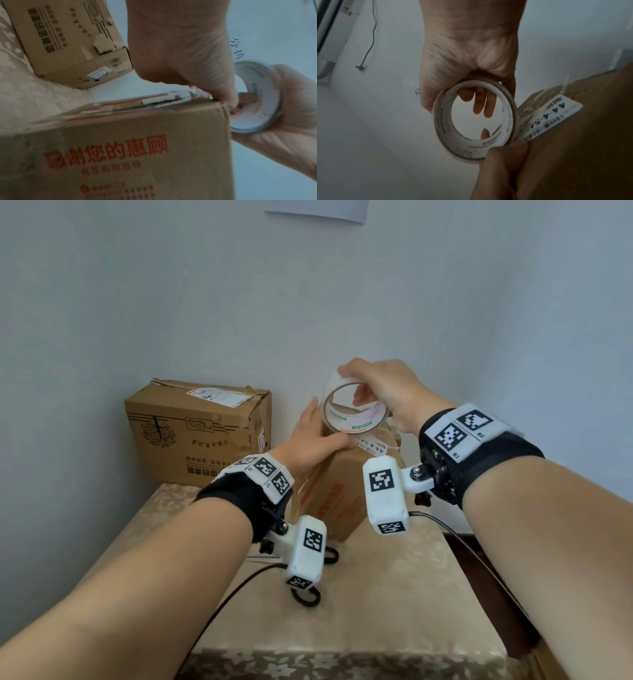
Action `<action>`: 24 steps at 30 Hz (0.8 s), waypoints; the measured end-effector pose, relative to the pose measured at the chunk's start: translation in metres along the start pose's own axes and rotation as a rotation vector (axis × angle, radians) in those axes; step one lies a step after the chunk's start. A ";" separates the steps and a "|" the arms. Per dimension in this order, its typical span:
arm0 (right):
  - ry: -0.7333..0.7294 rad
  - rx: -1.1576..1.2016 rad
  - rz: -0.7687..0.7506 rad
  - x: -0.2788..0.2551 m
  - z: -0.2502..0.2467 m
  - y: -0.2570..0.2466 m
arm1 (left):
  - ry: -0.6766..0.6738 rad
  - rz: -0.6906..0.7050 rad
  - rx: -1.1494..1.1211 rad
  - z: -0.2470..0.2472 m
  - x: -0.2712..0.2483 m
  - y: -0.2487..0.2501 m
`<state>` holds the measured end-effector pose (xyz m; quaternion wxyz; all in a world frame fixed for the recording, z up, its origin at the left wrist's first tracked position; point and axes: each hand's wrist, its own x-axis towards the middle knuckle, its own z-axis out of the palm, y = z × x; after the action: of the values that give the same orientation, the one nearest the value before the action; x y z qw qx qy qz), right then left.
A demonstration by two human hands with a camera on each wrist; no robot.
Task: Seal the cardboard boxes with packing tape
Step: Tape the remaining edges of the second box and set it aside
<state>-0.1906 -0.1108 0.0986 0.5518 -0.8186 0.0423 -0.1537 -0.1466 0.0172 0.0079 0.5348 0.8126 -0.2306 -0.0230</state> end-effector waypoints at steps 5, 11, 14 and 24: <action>-0.015 0.010 -0.001 0.001 -0.007 0.006 | -0.095 0.058 -0.109 -0.003 0.006 0.001; 0.036 -0.124 -0.176 0.005 0.004 -0.003 | -0.048 0.036 -0.059 -0.007 0.003 -0.005; 0.040 -0.404 -0.258 0.012 -0.002 -0.021 | -0.050 -0.043 -0.082 -0.021 -0.008 -0.011; -0.018 -0.859 -0.234 0.018 -0.002 -0.018 | -0.094 -0.033 -0.085 -0.043 -0.010 -0.031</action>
<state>-0.1757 -0.1101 0.1190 0.1410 -0.9742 0.0046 -0.1764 -0.1328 0.0685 -0.0029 0.5570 0.7908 -0.2407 -0.0798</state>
